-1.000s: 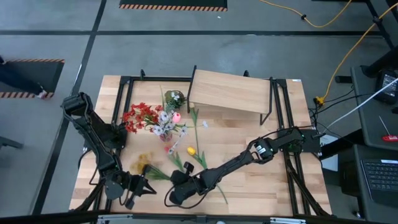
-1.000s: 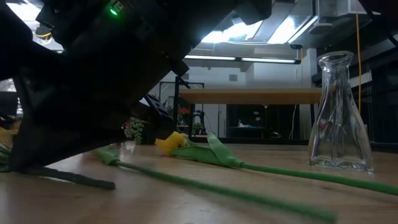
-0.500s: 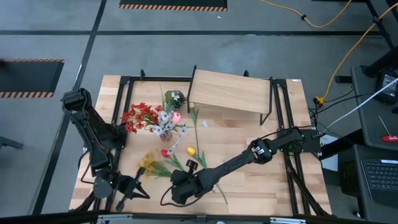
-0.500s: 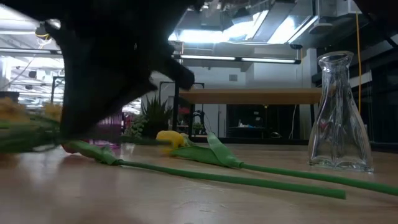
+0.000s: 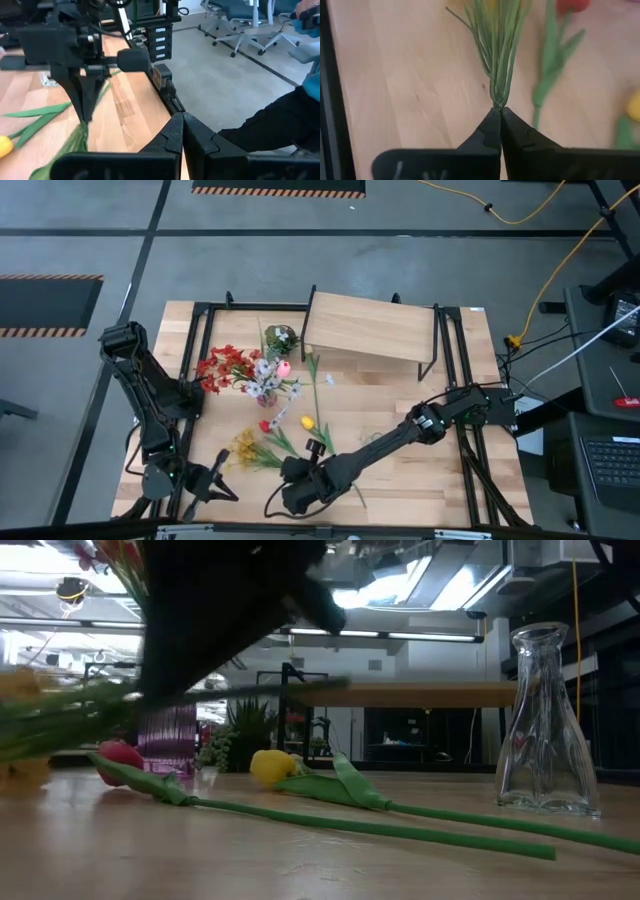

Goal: Pick and place flowers into a vace then onto a shelf
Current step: Put the yellow flowers into the transparent vase

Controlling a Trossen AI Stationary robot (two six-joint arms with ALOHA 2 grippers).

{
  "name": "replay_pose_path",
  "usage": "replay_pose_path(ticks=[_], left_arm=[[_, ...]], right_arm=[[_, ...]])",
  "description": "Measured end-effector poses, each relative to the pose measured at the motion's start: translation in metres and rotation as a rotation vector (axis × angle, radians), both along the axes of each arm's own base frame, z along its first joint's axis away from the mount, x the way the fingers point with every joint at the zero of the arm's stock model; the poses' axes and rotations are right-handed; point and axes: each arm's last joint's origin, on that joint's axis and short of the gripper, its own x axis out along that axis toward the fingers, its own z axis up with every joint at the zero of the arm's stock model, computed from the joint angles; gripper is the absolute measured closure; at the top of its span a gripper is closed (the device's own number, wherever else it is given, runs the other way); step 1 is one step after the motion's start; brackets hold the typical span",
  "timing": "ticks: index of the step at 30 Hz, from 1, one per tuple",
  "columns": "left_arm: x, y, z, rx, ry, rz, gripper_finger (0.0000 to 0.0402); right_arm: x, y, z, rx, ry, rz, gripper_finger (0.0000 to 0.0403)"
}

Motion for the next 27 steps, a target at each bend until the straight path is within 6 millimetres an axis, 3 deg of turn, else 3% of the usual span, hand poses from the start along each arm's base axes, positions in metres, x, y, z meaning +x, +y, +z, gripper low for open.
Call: replay_pose_path(ticks=[11,21,27], left_arm=[[-0.007,0.001,0.012,-0.015,-0.054,-0.012,0.0400],[-0.012,0.008,0.026,-0.032,-0.118,0.071,0.0398],[-0.012,0.009,0.026,-0.030,-0.120,0.080,0.0394]], right_arm=[[-0.036,0.011,0.053,-0.076,-0.009,0.004,0.0403],[-0.056,0.024,0.053,-0.217,0.015,0.009,0.0403],[-0.069,0.037,0.048,-0.193,0.013,-0.028,0.0403]])
